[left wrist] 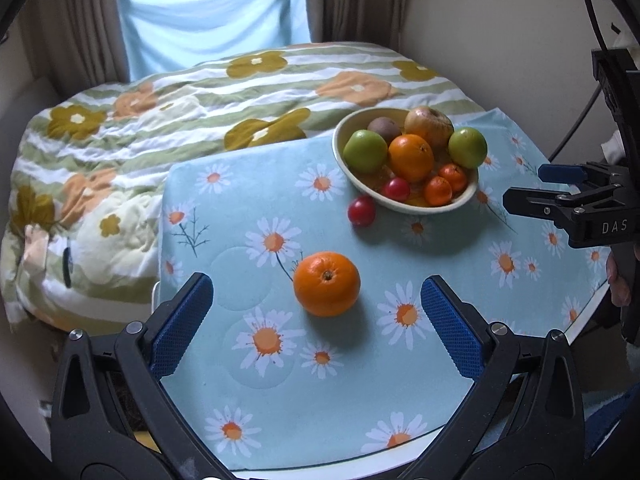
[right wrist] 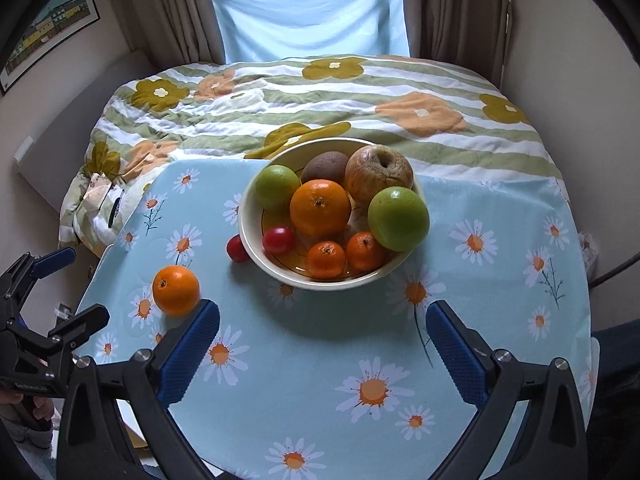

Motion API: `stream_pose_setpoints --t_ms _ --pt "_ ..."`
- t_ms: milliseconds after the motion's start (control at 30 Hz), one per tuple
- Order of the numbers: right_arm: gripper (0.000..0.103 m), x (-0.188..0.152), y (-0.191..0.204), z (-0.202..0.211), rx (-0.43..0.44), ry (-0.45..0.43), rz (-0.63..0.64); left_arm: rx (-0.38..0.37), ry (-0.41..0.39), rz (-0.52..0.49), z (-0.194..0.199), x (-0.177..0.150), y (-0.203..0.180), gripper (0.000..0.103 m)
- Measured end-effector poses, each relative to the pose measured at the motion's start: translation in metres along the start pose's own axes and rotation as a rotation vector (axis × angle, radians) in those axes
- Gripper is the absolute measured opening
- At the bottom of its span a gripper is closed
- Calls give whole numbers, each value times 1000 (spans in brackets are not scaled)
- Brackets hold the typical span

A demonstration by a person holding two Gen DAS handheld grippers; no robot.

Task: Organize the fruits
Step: 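Reach and grasp the small orange on the cloth with the left tool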

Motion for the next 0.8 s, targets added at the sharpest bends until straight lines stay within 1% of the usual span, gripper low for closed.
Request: stream_pose_setpoints --t_ms 133,233,333,367,433,500,567,700,733,767,800 --pt "103 -6 11 -16 -20 19 -58 -51 36 -59 -25 -3 8 103" --pt "103 -9 19 -31 -34 40 -87 -58 69 -122 -48 -5 9 103" --pt "103 -12 26 -45 -40 53 -116 -80 106 -189 -71 -8 5 103" --pt "103 -13 28 -48 -40 57 -127 -90 118 -208 -77 -9 3 99" --pt "103 -14 31 -56 -42 64 -147 -105 136 -237 -87 -13 -1 94" --pt "103 -14 34 -61 -48 68 -163 -117 145 -254 -94 -14 -2 93" --pt "103 -15 35 -65 -51 72 -177 -126 153 -263 -100 -15 -1 85" --pt "103 -16 37 -70 -51 74 -200 -145 160 -267 -108 -14 0 84" --pt "103 -17 37 -70 -51 74 -205 -149 161 -269 -109 -13 1 82" --pt "103 -17 37 -72 -50 75 -209 -154 163 -271 -111 -13 1 74" --pt "103 -17 37 -73 -49 77 -213 -160 167 -273 -112 -13 1 69"
Point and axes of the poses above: each gripper's, at about its wrist camera, not at the fingertips, and z roughly against the way its jaws point, y to its left, x to its top, the point moved 1 cm from there along -z, roughly the way its jaws point, and after that the axes turned 4 degrees about -x, right-handed, at the moved point
